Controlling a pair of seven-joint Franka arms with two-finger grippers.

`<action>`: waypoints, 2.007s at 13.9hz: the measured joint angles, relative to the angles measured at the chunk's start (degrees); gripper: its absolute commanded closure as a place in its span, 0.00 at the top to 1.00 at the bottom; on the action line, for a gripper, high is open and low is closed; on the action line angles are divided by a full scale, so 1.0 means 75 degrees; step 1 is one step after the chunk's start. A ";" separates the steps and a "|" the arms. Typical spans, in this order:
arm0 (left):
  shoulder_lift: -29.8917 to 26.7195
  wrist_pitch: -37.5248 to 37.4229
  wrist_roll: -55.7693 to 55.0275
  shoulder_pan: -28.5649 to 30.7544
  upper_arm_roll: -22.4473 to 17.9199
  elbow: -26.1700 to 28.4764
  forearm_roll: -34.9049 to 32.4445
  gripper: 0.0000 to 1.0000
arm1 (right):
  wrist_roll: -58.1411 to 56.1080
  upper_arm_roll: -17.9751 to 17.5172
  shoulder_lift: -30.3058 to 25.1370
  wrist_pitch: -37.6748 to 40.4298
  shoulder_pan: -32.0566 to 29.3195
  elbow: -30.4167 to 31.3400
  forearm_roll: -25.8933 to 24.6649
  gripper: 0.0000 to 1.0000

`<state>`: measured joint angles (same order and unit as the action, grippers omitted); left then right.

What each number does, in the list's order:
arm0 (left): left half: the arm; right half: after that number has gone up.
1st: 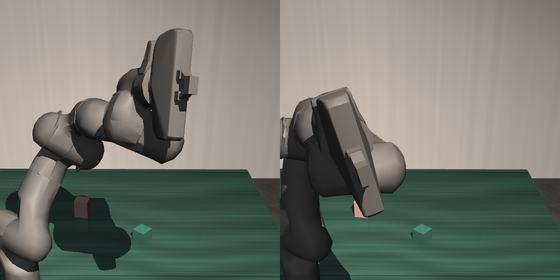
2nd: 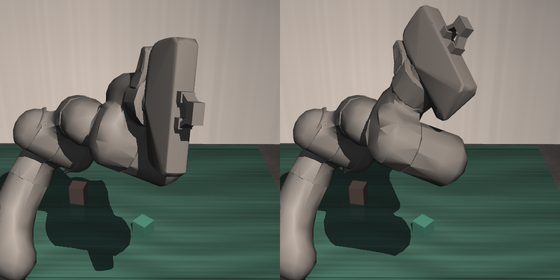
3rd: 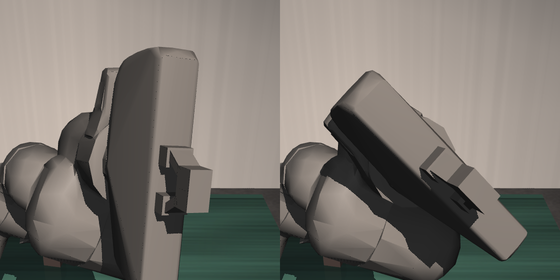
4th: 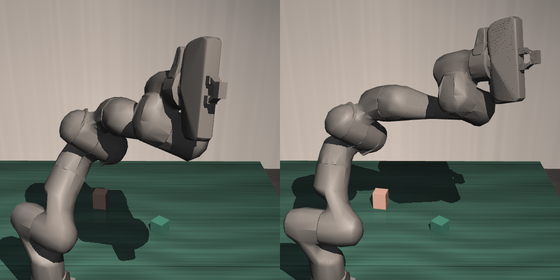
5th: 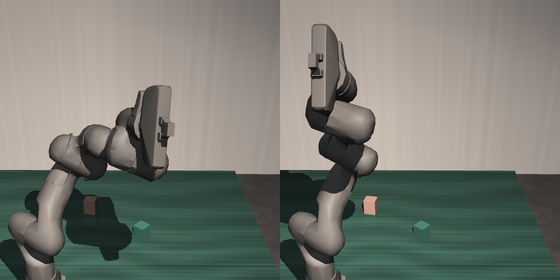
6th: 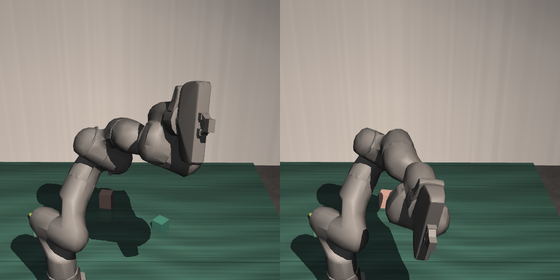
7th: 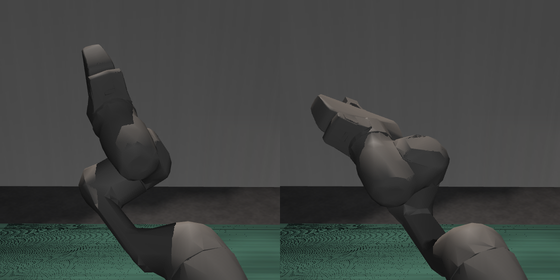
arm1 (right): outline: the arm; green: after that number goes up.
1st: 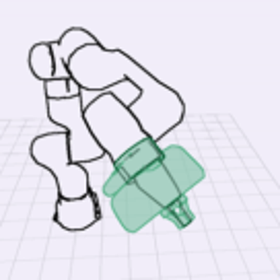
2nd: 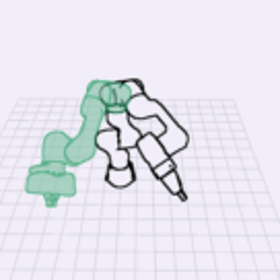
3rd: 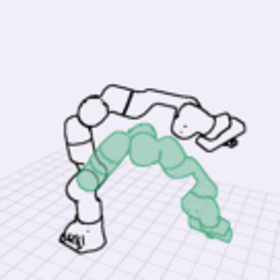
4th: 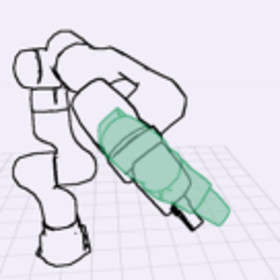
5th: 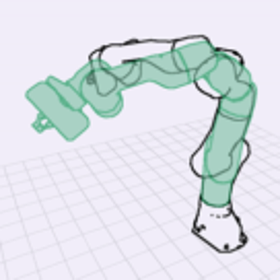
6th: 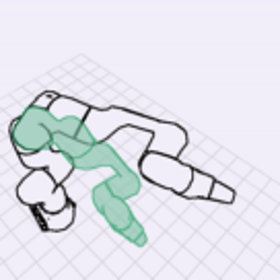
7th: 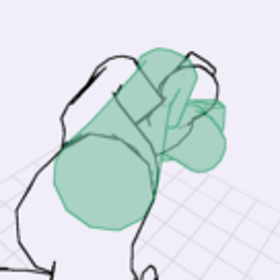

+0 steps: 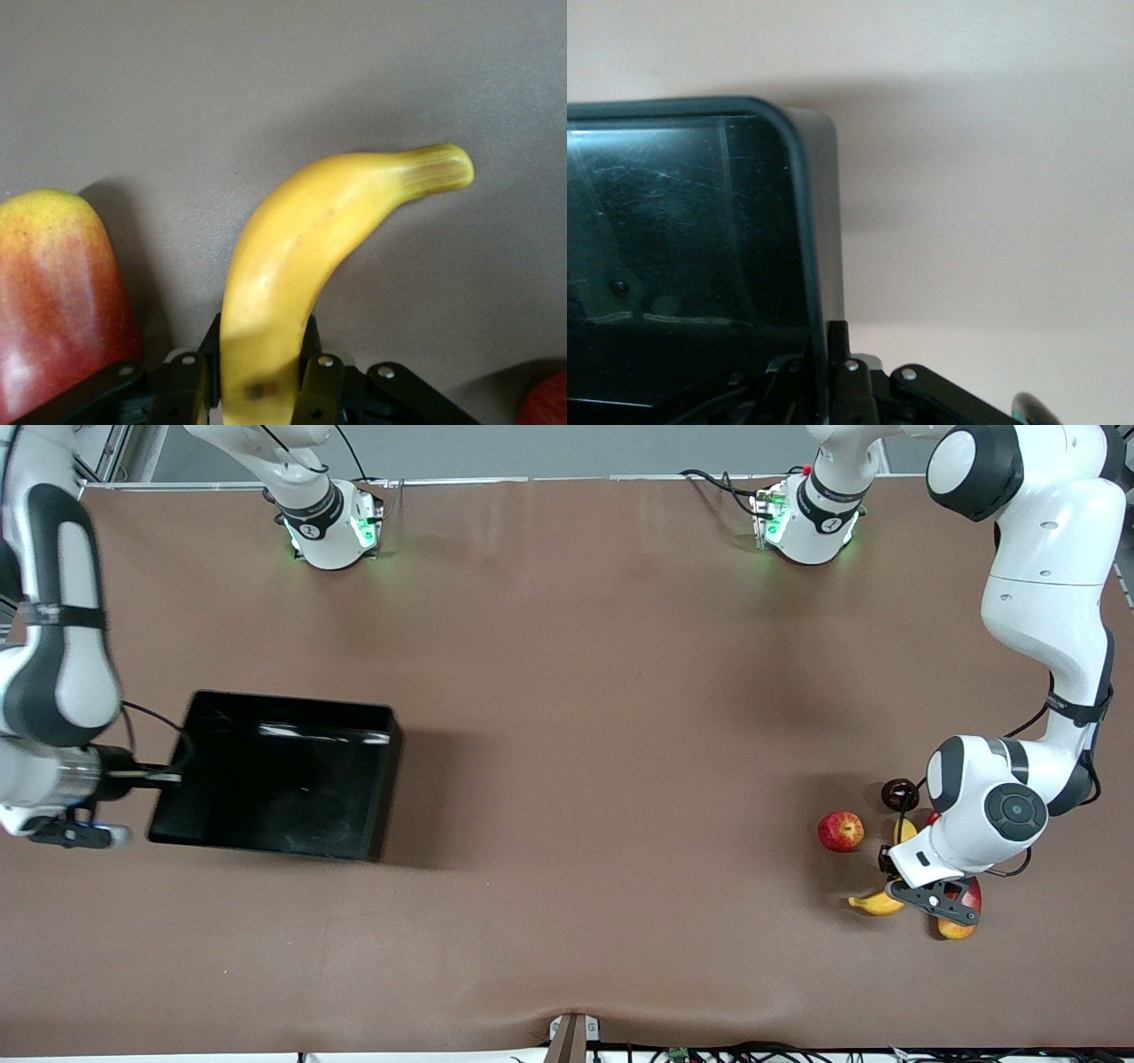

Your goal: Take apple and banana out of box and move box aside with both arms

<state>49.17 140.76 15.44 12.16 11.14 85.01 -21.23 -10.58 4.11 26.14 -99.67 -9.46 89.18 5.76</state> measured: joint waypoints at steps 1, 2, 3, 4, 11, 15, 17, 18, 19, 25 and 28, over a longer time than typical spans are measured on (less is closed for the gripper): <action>0.0001 0.0000 0.0000 -0.0002 0.0019 -0.0006 0.0000 1.00 | -0.0311 0.0001 0.0010 -0.0046 -0.0309 0.0102 -0.0118 0.00; 0.0001 0.0001 0.0000 -0.0003 0.0050 -0.0024 0.0000 1.00 | -0.0505 0.0002 0.0013 -0.0126 -0.0559 0.0237 -0.0224 0.00; -0.0001 0.0005 0.0008 -0.0005 0.0079 -0.0062 0.0000 1.00 | -0.0682 0.0000 0.0017 -0.0328 -0.0745 0.0437 -0.0280 0.00; -0.0010 0.0009 0.0026 -0.0004 0.0107 -0.0123 0.0000 1.00 | -0.0921 -0.0003 0.0024 -0.0673 -0.0893 0.0722 -0.0301 0.00; -0.1206 -0.1787 -0.0153 0.0495 0.1314 -0.0326 0.0381 1.00 | -0.1998 -0.0012 0.0493 -0.2833 -0.1343 0.2206 -0.0326 0.80; -0.2378 -0.3271 -0.0725 0.0522 0.1646 -0.0298 0.0797 1.00 | -0.2150 -0.0048 0.0485 -0.2491 -0.1414 0.2013 -0.0324 1.00; -0.2746 -0.3862 -0.1368 0.0517 0.1859 -0.0270 0.0812 1.00 | -0.2256 -0.0160 0.0463 -0.1561 -0.1406 0.1305 -0.0321 1.00; -0.2927 -0.4093 -0.1641 0.0515 0.1946 -0.0266 0.0812 1.00 | -0.2277 -0.0256 0.0428 -0.1157 -0.1376 0.0826 -0.0316 1.00; -0.3135 -0.4324 -0.1841 0.0514 0.2007 -0.0262 0.0823 1.00 | -0.2277 -0.0345 0.0380 -0.0943 -0.1308 0.0328 -0.0313 1.00; -0.4117 -0.5288 -0.3441 0.0511 0.2226 -0.0229 0.1153 1.00 | -0.2280 -0.0421 0.0268 -0.0651 -0.0233 -0.2390 -0.0567 1.00; -0.4530 -0.5406 -0.3920 0.0508 0.2329 -0.0221 0.1154 1.00 | -0.2186 -0.0432 -0.0044 0.0345 0.0245 -0.3076 -0.0612 1.00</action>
<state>15.20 100.22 -13.96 15.97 28.61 83.36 -12.58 -26.97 0.87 25.81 -97.08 -7.62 66.12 1.17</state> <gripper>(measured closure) 0.000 0.000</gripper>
